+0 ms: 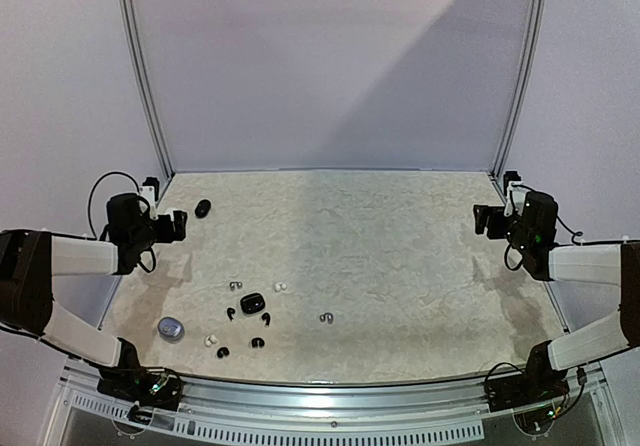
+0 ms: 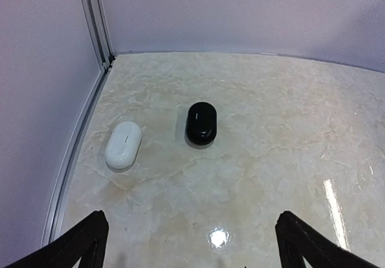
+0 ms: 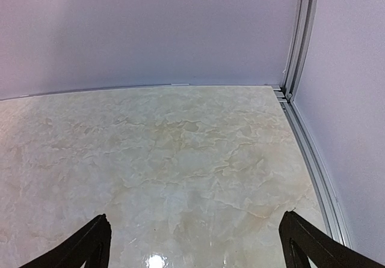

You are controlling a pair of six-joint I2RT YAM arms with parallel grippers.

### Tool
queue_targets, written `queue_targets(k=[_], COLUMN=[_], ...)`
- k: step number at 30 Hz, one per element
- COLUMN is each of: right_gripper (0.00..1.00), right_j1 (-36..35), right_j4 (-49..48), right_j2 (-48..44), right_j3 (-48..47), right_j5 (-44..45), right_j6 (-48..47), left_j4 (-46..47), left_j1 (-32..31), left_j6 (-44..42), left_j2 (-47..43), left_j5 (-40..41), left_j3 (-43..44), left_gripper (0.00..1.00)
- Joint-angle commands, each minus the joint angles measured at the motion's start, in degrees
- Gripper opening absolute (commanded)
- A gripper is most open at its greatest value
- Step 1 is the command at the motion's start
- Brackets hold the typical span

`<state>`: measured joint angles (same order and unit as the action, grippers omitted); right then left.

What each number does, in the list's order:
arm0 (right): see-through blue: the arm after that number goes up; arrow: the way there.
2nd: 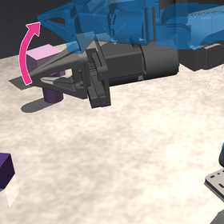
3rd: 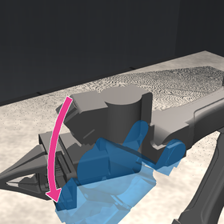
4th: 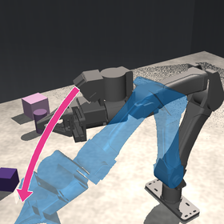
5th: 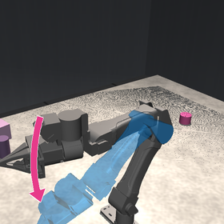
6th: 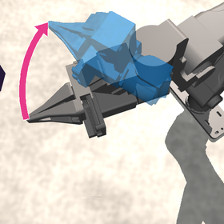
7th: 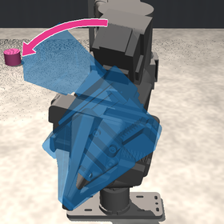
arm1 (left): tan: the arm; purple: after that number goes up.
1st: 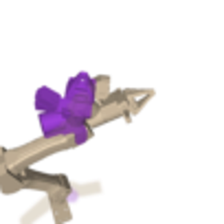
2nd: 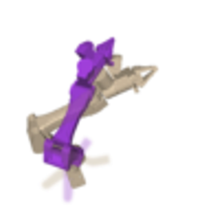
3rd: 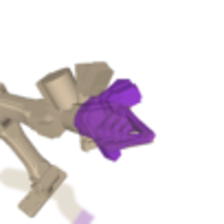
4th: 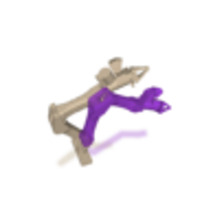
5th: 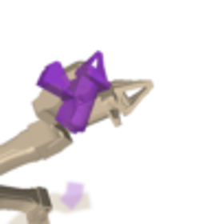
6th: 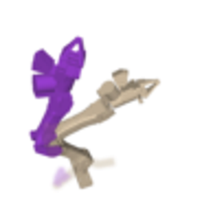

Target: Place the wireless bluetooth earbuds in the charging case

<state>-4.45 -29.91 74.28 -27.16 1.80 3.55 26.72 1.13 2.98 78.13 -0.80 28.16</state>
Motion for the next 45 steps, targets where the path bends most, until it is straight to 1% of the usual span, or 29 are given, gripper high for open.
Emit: queue_targets(k=[1,2,3,4,5,6,7,9,11,14,16,18,20,26,32,37,40,43,45], right_gripper=[0.99,0.99,0.99,0.99,0.99,0.99,0.99,0.99,0.99,0.99,0.99,0.99,0.99,0.99,0.99,0.99,0.99,0.99,0.99], right_j1=[-0.3,-0.3,-0.3,-0.3,-0.3,-0.3,-0.3,-0.6,-1.8,-4.8,-7.7,-10.7,-12.9,-17.0,-17.9,-18.1,-18.1,-18.3,-18.3], right_j4=[2.5,3.2,3.9,4.6,5.0,5.3,5.6,6.7,9.3,13.4,15.5,17.2,17.9,18.7,19.3,19.0,19.0,19.3,19.3], right_j2=[-1.4,-1.6,-1.9,-2.0,-2.2,-2.2,-2.0,-1.5,-0.9,0.0,0.2,0.5,0.6,1.3,2.6,3.5,4.1,4.5,4.6], right_j3=[-2.8,-3.3,-3.8,-4.4,-5.0,-5.4,-6.0,-7.4,-9.4,-12.1,-13.2,-14.0,-14.1,-14.4,-15.5,-15.7,-15.8,-15.9,-16.0], right_j5=[-3.4,-4.1,-4.7,-5.4,-6.3,-7.3,-8.8,-11.0,-11.5,-11.3,-10.7,-9.2,-8.2,-7.0,-7.0,-7.4,-7.6,-7.6,-7.6], right_j6=[1.7,2.2,2.8,4.0,4.9,6.1,7.0,10.1,12.8,15.1,15.8,15.8,16.0,16.9,16.5,16.7,17.0,17.1,17.2], left_j4=[-11.1,-16.7,-25.5,-35.4,-44.3,-48.9,-52.9,-58.8,-62.2,-63.9,-63.6,-63.1,-63.3,-61.0,-62.7,-62.9,-63.4,-63.7,-63.7], left_j1=[-0.9,-0.9,-0.9,-1.5,-3.4,-5.7,-9.2,-16.3,-23.2,-31.9,-36.4,-39.5,-41.2,-42.3,-42.3,-42.3,-42.3,-42.3,-42.3], left_j6=[-7.4,-11.3,-16.7,-23.8,-30.9,-34.4,-38.1,-47.2,-52.1,-53.3,-53.6,-53.0,-50.8,-47.0,-46.4,-46.0,-45.8,-45.6,-45.5], left_j2=[-0.4,0.0,0.4,1.1,1.8,2.1,2.3,2.5,4.4,9.4,11.7,13.2,14.5,17.1,17.6,18.0,19.3,20.7,21.3], left_j5=[-7.5,-12.7,-19.3,-28.0,-33.6,-33.6,-31.1,-24.8,-17.9,-8.7,-5.0,-3.5,-4.5,-4.0,-4.5,-5.7,-6.4,-6.1,-6.1], left_j3=[4.6,7.0,10.7,14.3,17.9,19.9,21.2,22.1,23.0,25.0,25.6,26.3,27.3,27.7,26.3,25.7,25.8,26.2,26.3], left_gripper=[0.99,0.99,0.99,0.99,0.99,0.99,0.99,0.99,0.99,0.99,0.99,0.99,0.99,0.99,0.96,0.87,0.84,0.78,0.76])
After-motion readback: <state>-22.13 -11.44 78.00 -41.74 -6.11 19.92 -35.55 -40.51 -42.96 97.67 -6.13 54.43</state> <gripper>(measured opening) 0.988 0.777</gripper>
